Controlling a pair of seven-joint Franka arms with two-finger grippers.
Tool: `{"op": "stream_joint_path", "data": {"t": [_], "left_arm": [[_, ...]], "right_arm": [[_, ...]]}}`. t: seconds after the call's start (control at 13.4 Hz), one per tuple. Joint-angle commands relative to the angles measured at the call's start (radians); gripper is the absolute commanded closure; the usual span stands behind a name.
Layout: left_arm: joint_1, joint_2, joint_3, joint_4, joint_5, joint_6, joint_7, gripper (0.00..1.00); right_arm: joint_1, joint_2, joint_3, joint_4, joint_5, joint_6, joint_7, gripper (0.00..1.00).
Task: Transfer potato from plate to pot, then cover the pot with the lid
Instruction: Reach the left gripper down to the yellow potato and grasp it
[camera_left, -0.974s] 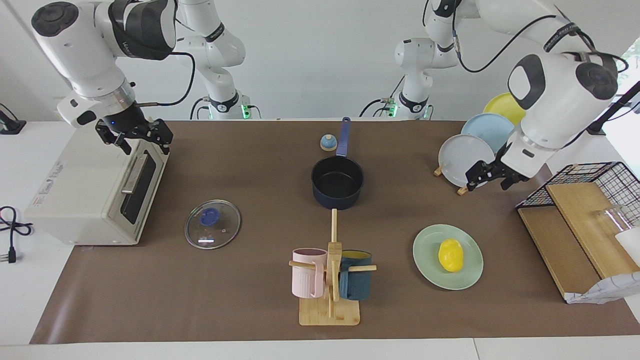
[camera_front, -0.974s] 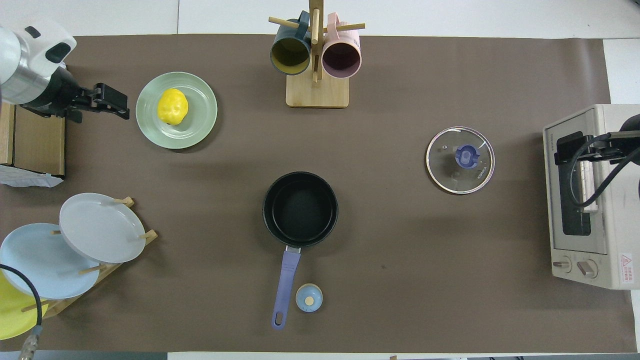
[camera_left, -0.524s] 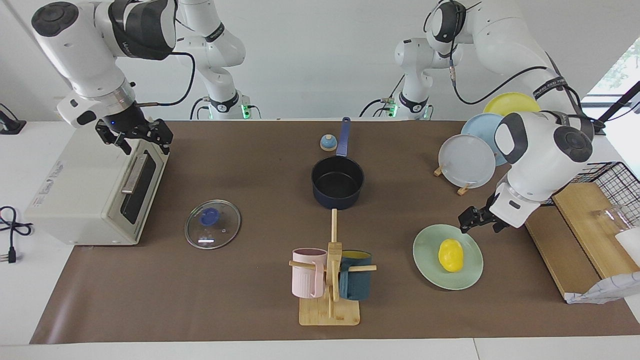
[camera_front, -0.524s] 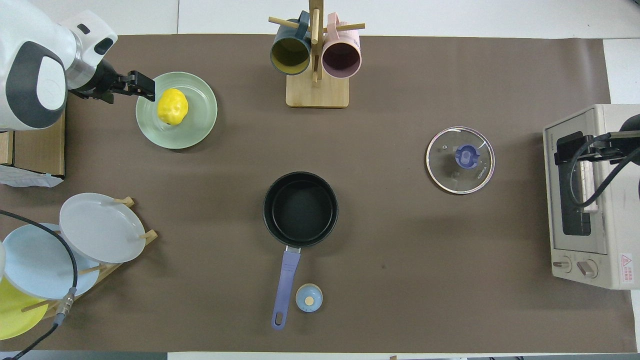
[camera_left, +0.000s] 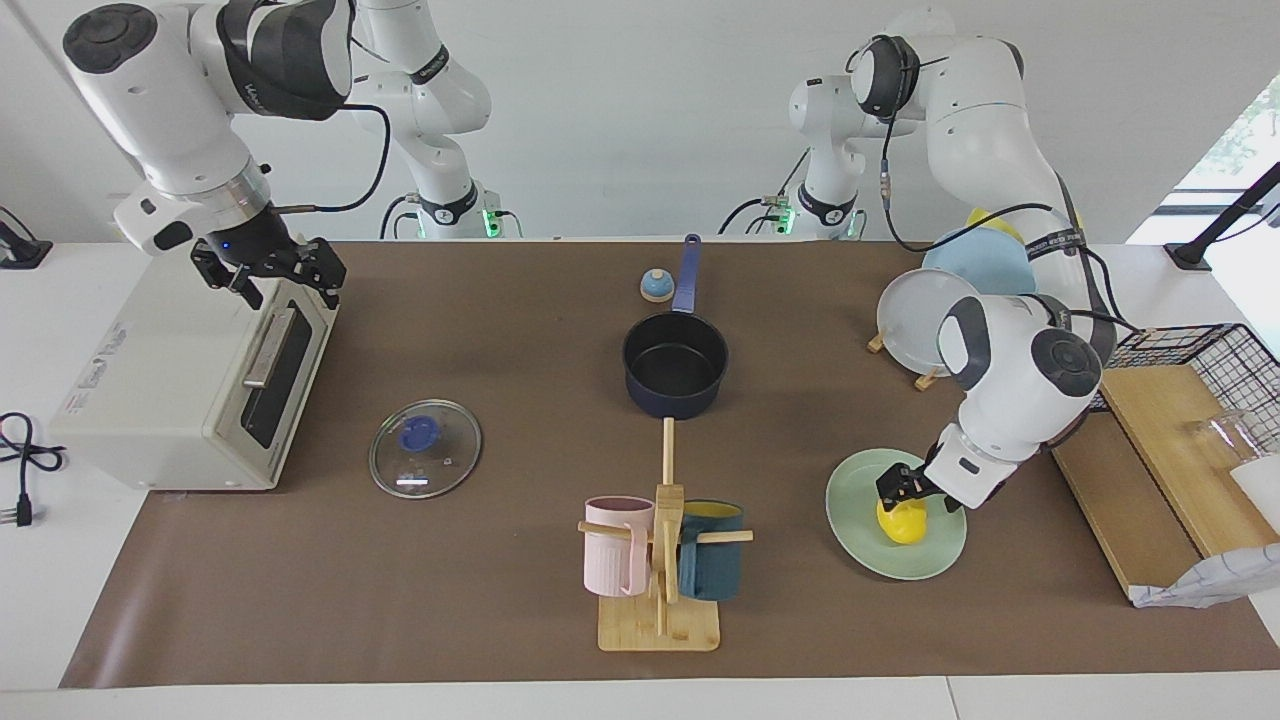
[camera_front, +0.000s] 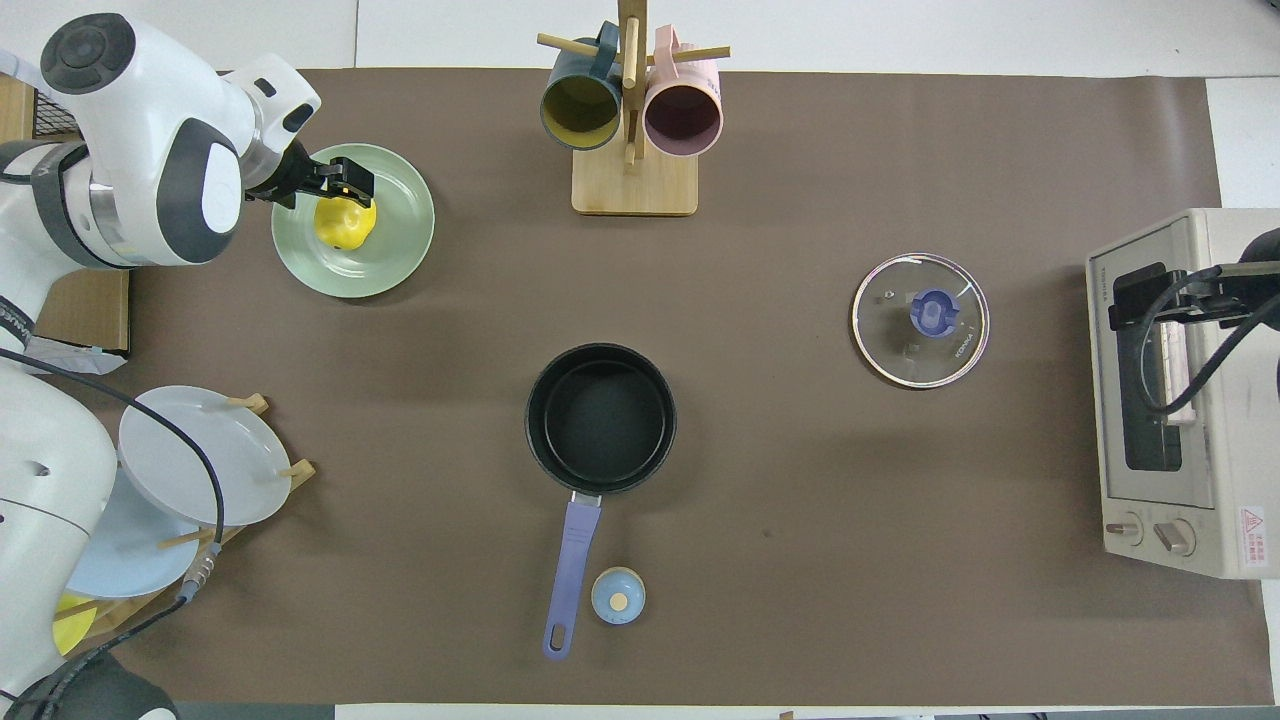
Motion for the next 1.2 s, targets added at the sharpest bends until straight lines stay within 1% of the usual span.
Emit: {"op": "stream_joint_path", "data": {"t": [0.0, 0.15, 0.45, 0.52, 0.6, 0.67, 0.75, 0.82, 0.9, 1.05, 1.12], "left_arm": [[-0.009, -0.015, 0.01, -0.049, -0.01, 0.038, 0.015, 0.0], [-0.012, -0.023, 0.01, -0.083, -0.007, 0.058, 0.017, 0.0], [-0.024, -0.037, 0.01, -0.114, -0.002, 0.062, 0.018, 0.01], [-0.024, -0.037, 0.01, -0.112, -0.002, 0.062, 0.018, 0.16], [-0.024, -0.037, 0.01, -0.111, -0.002, 0.061, 0.018, 0.41], [-0.023, -0.037, 0.012, -0.106, -0.002, 0.055, 0.02, 0.83], [-0.023, -0.037, 0.012, -0.106, -0.001, 0.053, 0.022, 1.0], [-0.021, -0.037, 0.012, -0.105, -0.001, 0.049, 0.026, 1.0], [-0.018, -0.037, 0.012, -0.08, -0.001, 0.027, 0.032, 1.0], [-0.014, -0.054, 0.009, -0.013, -0.03, -0.064, 0.029, 1.0], [-0.012, -0.121, 0.015, -0.008, -0.094, -0.111, 0.02, 1.0]], "right_arm": [[-0.009, -0.002, 0.003, -0.004, 0.008, -0.002, -0.019, 0.0], [-0.009, -0.002, 0.003, -0.002, 0.006, -0.002, -0.019, 0.0], [-0.012, -0.002, 0.002, -0.002, 0.006, 0.001, -0.019, 0.0], [-0.014, -0.002, 0.001, -0.004, 0.008, -0.003, -0.019, 0.0], [-0.014, -0.002, 0.001, -0.004, 0.008, -0.002, -0.021, 0.0], [-0.011, -0.002, 0.001, -0.004, 0.008, -0.002, -0.019, 0.0], [-0.006, -0.002, 0.001, -0.004, 0.006, -0.002, -0.021, 0.0], [-0.004, -0.003, 0.001, -0.004, 0.008, -0.002, -0.019, 0.0], [-0.004, -0.003, 0.001, -0.004, 0.008, -0.002, -0.019, 0.0], [-0.003, -0.002, 0.001, -0.002, 0.006, 0.007, -0.018, 0.0], [-0.003, -0.002, 0.001, -0.004, 0.006, 0.007, -0.018, 0.0]]}}
